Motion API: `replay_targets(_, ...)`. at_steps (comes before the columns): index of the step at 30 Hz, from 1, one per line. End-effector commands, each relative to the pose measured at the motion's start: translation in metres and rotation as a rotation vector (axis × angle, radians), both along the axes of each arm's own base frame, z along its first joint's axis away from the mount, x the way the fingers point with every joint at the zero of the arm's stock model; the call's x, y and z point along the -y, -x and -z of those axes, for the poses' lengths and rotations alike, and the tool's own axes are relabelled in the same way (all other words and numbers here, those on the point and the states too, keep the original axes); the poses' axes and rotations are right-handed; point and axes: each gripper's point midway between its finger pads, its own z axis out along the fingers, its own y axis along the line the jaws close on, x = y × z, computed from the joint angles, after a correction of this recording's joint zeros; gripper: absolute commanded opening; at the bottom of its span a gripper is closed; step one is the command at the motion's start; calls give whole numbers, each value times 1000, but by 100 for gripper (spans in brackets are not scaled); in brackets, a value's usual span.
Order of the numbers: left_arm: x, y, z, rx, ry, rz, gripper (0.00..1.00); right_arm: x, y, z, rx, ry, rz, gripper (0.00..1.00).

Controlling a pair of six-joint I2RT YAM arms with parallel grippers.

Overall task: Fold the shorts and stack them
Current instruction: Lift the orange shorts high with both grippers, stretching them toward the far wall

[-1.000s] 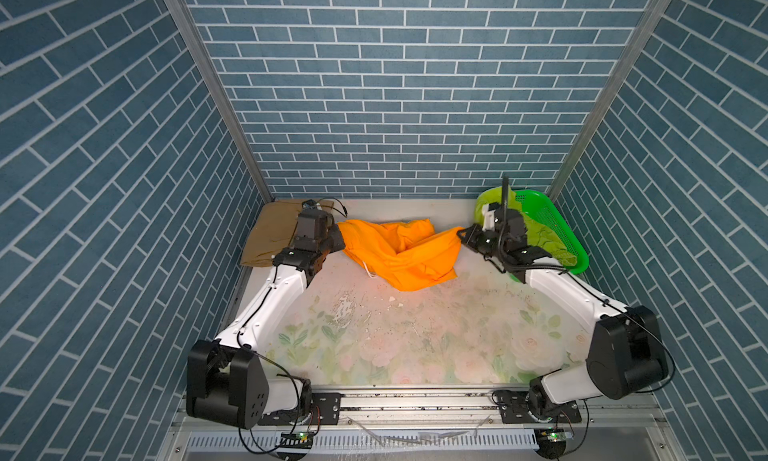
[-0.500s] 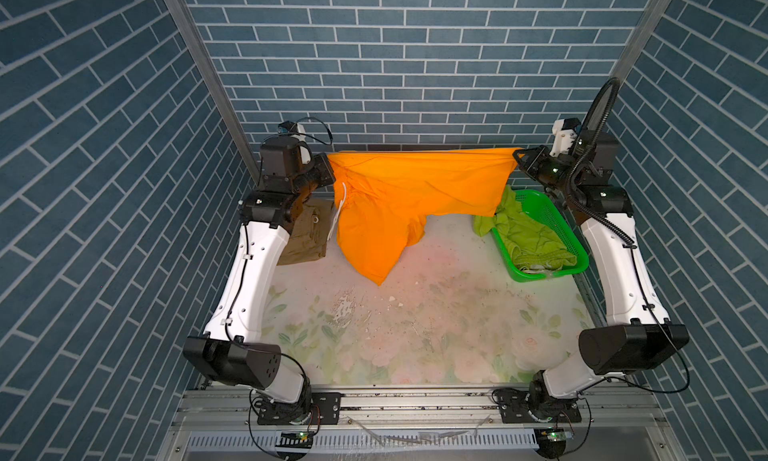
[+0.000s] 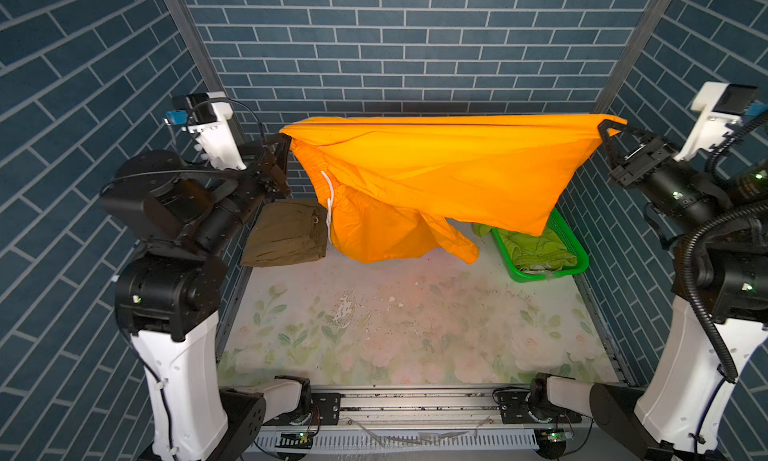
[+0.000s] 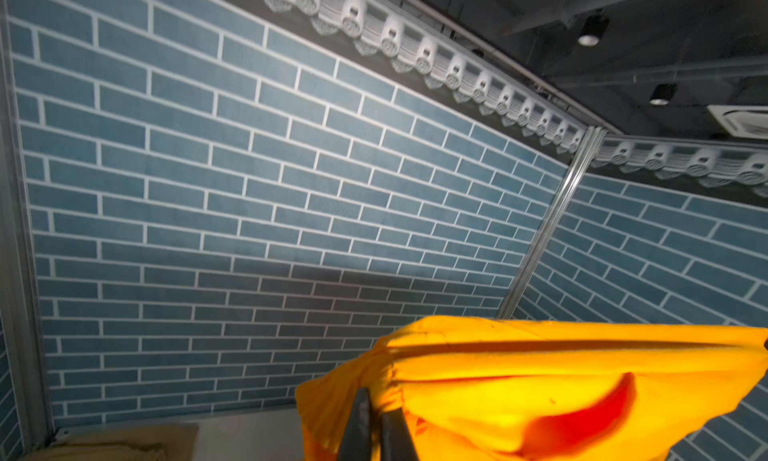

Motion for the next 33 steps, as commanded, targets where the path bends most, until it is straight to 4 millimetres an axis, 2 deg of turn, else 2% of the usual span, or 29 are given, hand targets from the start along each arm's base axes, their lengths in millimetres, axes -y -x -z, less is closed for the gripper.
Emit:
replay_targets(1, -55, -40, 32, -148, -39, -325, 0, 56, -97, 38, -184, -67, 202, 0)
replay_targets(3, -62, -63, 52, -222, -82, -373, 0, 64, -138, 63, -268, -66, 206, 0)
replay_targets(5, -71, -93, 88, -340, -110, -408, 0, 69, -187, 104, -376, -59, 193, 0)
replay_targets(7, -76, -127, 142, -490, -125, -396, 0, 67, -234, 161, -504, -8, 193, 0)
replay_targets(10, -72, -167, 230, -699, -151, -351, 0, 49, -285, 254, -681, 108, 172, 0)
replay_targets(11, -70, -175, 257, -753, -157, -337, 0, 40, -295, 279, -722, 138, 159, 0)
replay_targets(13, -67, -190, 321, -888, -171, -314, 0, 26, -314, 327, -795, 188, 146, 0)
replay_targets(15, -66, -200, 373, -994, -188, -299, 0, 15, -328, 361, -840, 215, 132, 0)
replay_targets(18, -62, -209, 437, -1136, -211, -269, 0, 2, -343, 391, -879, 254, 126, 0)
replay_targets(19, -61, -210, 455, -1174, -222, -259, 0, -4, -349, 403, -894, 266, 115, 0)
replay_targets(21, -61, -213, 477, -1222, -236, -255, 0, -11, -355, 409, -896, 284, 107, 0)
replay_targets(23, -61, -219, 486, -1244, -243, -255, 0, -15, -361, 404, -878, 282, 108, 0)
replay_targets(26, -59, -231, 477, -1235, -245, -246, 0, -17, -367, 377, -819, 253, 115, 0)
replay_targets(29, -59, -243, 437, -1160, -243, -248, 0, -15, -363, 333, -718, 234, 134, 0)
replay_targets(31, -58, -248, 400, -1068, -228, -251, 0, -15, -354, 302, -655, 227, 139, 0)
replay_targets(33, -58, -247, 368, -974, -217, -267, 0, -12, -345, 285, -622, 226, 146, 0)
